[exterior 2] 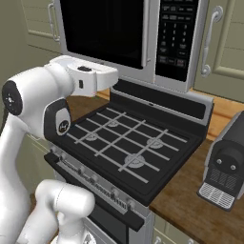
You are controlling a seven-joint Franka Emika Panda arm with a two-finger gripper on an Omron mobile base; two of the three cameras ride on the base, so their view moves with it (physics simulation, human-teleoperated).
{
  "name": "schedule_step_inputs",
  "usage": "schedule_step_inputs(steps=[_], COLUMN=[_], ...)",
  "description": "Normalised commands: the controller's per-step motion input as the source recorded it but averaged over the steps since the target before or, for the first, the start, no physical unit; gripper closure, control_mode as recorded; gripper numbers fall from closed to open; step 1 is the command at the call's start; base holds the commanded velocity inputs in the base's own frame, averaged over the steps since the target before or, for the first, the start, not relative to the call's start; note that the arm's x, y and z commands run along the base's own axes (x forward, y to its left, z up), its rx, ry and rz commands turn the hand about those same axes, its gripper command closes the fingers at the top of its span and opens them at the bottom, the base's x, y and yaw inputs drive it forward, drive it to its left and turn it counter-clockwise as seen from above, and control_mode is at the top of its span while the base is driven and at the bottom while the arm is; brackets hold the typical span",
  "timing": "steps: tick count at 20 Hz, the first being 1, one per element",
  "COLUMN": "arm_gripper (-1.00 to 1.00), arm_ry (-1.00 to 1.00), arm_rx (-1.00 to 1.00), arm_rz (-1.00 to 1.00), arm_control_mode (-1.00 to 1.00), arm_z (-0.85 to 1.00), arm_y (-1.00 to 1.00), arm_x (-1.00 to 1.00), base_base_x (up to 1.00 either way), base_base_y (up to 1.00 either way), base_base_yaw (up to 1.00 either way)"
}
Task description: Pick the lemon wedge from the sink and place it in the bowl. Then pick the bowl and place it in the microwave. Then close the microwave door and press the start button.
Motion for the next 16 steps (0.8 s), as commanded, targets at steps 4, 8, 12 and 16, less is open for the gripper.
schedule_step_inputs(steps=[4,8,12,16], arm_gripper=[1.0,1.0,1.0,1.0], arm_ry=[0.0,0.0,-0.01,0.0], arm_rx=[-0.02,-0.01,0.0,0.0], arm_rz=[0.0,-0.02,-0.06,-0.06], arm_control_mode=[-1.0,-1.0,-1.0,-1.0], arm_z=[-0.34,-0.06,0.0,0.0], arm_y=[-0.07,-0.3,-0.27,-0.22], arm_x=[0.0,0.0,0.0,0.06], base_base_x=[0.0,0.0,0.0,0.0], base_base_y=[0.0,0.0,0.0,0.0], base_base_yaw=[0.0,0.0,0.0,0.0])
